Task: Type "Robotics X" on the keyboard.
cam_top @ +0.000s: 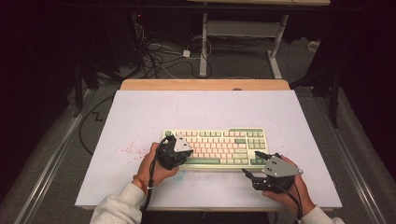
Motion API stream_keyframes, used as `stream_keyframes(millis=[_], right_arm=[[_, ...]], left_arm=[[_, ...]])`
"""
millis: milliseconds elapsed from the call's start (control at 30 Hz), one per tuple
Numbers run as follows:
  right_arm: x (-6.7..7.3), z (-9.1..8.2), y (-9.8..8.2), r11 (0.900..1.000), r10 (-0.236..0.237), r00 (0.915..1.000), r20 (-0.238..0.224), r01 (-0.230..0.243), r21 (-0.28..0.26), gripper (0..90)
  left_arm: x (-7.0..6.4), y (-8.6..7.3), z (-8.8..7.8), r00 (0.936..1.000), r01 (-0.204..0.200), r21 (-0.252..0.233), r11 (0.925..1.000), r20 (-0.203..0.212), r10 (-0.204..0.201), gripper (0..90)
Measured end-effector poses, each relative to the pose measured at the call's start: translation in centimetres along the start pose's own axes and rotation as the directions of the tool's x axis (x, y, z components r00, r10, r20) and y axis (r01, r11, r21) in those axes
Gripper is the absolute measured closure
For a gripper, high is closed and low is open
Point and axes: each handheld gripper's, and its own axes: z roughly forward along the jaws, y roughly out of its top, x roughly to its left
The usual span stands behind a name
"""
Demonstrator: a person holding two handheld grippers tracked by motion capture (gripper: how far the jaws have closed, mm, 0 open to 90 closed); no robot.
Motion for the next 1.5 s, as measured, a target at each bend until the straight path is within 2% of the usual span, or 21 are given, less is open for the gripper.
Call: stream_keyframes(millis=[200, 433, 533, 600, 700, 833, 900, 967, 1033, 1200, 1367, 1500], right_arm=[[0.0, 0.0, 0.0, 1.0, -0.001, 1.0, 0.0, 0.001, -0.001, 29.5], [0.0, -0.1, 0.0, 1.0, 0.003, 1.0, 0.0, -0.003, 0.003, 29.3], [-0.1, -0.2, -0.1, 1.0, 0.005, 1.0, 0.004, -0.005, 0.003, 29.3], [0.0, -0.3, -0.1, 1.0, 0.011, 0.9999, 0.006, -0.011, 0.005, 29.3], [0.0, -0.4, -0.2, 1.0, 0.01, 0.9999, 0.009, -0.01, 0.007, 29.2], [0.0, -0.5, -0.3, 1.0, 0.013, 0.9998, 0.013, -0.013, 0.01, 29.3], [0.0, -0.5, -0.4, 1.0, 0.01, 0.9999, 0.012, -0.011, 0.016, 29.3], [0.0, -0.5, -0.4, 1.0, 0.013, 0.9998, 0.016, -0.013, 0.017, 29.2], [-0.1, -0.5, -0.4, 1.0, 0.016, 0.9997, 0.017, -0.016, 0.014, 29.2], [-0.2, -0.4, -0.6, 1.0, 0.016, 0.9998, 0.013, -0.016, 0.022, 29.1], [-0.2, -0.5, -0.4, 1.0, 0.015, 0.9998, 0.016, -0.015, 0.015, 29.1], [-0.1, -0.4, -0.4, 1.0, 0.014, 0.9998, 0.012, -0.015, 0.017, 29.1]], left_arm=[[0.0, -0.1, -0.4, 0.9998, -0.009, -0.011, 0.9999, -0.016, 0.009, 71.5], [0.0, -0.3, -1.2, 0.9993, -0.013, -0.055, 0.9984, -0.037, 0.011, 60.5], [-0.1, -0.5, -1.4, 0.9981, -0.023, -0.064, 0.9977, -0.058, 0.019, 54.0], [-0.3, -0.7, -1.5, 0.9966, -0.044, -0.075, 0.9962, -0.072, 0.039, 50.5], [-0.4, -1.0, -1.9, 0.9958, -0.056, -0.096, 0.9938, -0.078, 0.049, 43.6], [-0.8, -1.7, -2.3, 0.9911, -0.082, -0.106, 0.991, -0.113, 0.07, 33.2], [-0.7, -2.1, -2.5, 0.9918, -0.067, -0.11, 0.9917, -0.116, 0.054, 27.7], [-0.8, -2.4, -2.7, 0.9899, -0.067, -0.12, 0.9905, -0.133, 0.05, 23.5], [-0.8, -2.7, -3.0, 0.9909, -0.066, -0.136, 0.9886, -0.125, 0.049, 21.2], [-0.8, -3.7, -3.7, 0.9882, -0.073, -0.15, 0.986, -0.144, 0.051, 18.1], [-0.9, -4.7, -4.3, 0.9863, -0.074, -0.148, 0.9862, -0.158, 0.05, 18.1], [-0.9, -5.6, -4.6, 0.9862, -0.055, -0.143, 0.9883, -0.163, 0.031, 18.2]])
